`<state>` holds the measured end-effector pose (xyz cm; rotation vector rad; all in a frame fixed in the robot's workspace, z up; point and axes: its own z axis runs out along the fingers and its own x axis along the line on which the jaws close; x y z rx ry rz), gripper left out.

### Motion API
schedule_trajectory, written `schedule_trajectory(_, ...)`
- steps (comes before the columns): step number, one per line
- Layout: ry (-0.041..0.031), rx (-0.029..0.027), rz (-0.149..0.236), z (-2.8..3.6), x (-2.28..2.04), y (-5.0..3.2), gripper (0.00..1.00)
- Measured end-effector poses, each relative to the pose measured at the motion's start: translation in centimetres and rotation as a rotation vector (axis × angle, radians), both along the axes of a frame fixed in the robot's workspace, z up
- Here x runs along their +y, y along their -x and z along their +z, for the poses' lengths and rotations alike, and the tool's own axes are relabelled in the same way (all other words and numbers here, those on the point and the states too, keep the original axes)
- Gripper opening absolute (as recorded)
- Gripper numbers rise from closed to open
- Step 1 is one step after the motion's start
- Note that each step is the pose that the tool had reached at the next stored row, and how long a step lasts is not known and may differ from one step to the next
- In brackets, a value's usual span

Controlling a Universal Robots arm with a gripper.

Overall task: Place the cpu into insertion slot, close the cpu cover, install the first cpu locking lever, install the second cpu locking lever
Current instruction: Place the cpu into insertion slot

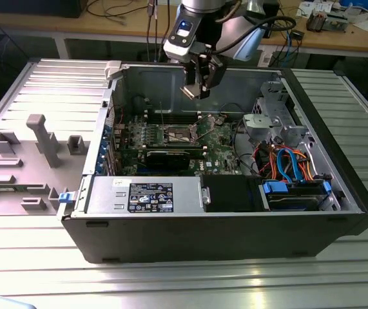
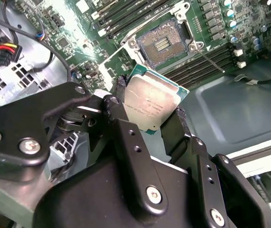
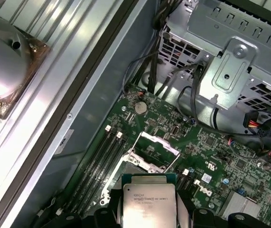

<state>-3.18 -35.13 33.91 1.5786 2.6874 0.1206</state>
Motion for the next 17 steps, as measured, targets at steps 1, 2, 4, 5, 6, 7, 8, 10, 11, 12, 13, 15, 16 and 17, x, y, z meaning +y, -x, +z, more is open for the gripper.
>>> schedule_trajectory(1, -0.0001, 0.0005, -0.016, -0.1, 0.0, 0.0, 0.55)
schedule_trajectory(2, 0.0, 0.0011, -0.027, -0.17, 0.0, 0.0, 0.55)
schedule_trajectory(4, 0.0002, 0.0029, -0.05, -0.31, 0.0, 0.0, 0.55)
schedule_trajectory(5, 0.0001, 0.0042, -0.06, -0.38, 0.0, 0.0, 0.55)
schedule_trajectory(6, 0.0001, 0.0047, -0.063, -0.4, 0.0, 0.04, 0.55)
schedule_trajectory(7, 0.0, 0.0047, -0.064, -0.42, -0.01, 0.12, 0.55)
schedule_trajectory(8, 0.0, 0.0048, -0.064, -0.42, -0.01, 0.14, 0.55)
schedule_trajectory(10, 0.0001, 0.0049, -0.067, -0.42, -0.01, 0.14, 0.55)
schedule_trajectory(11, 0.0, 0.0048, -0.069, -0.42, -0.01, 0.14, 0.55)
schedule_trajectory(12, 0.0001, 0.0048, -0.069, -0.42, -0.01, 0.14, 0.55)
schedule_trajectory(13, 0.0, 0.0048, -0.069, -0.42, -0.01, 0.14, 0.55)
schedule_trajectory(15, 0.0, 0.0048, -0.069, -0.42, -0.01, 0.14, 0.55)
schedule_trajectory(16, 0.0, 0.0048, -0.069, -0.42, -0.01, 0.14, 0.55)
schedule_trajectory(17, 0.0, 0.0048, -0.069, -0.42, -0.01, 0.14, 0.55)
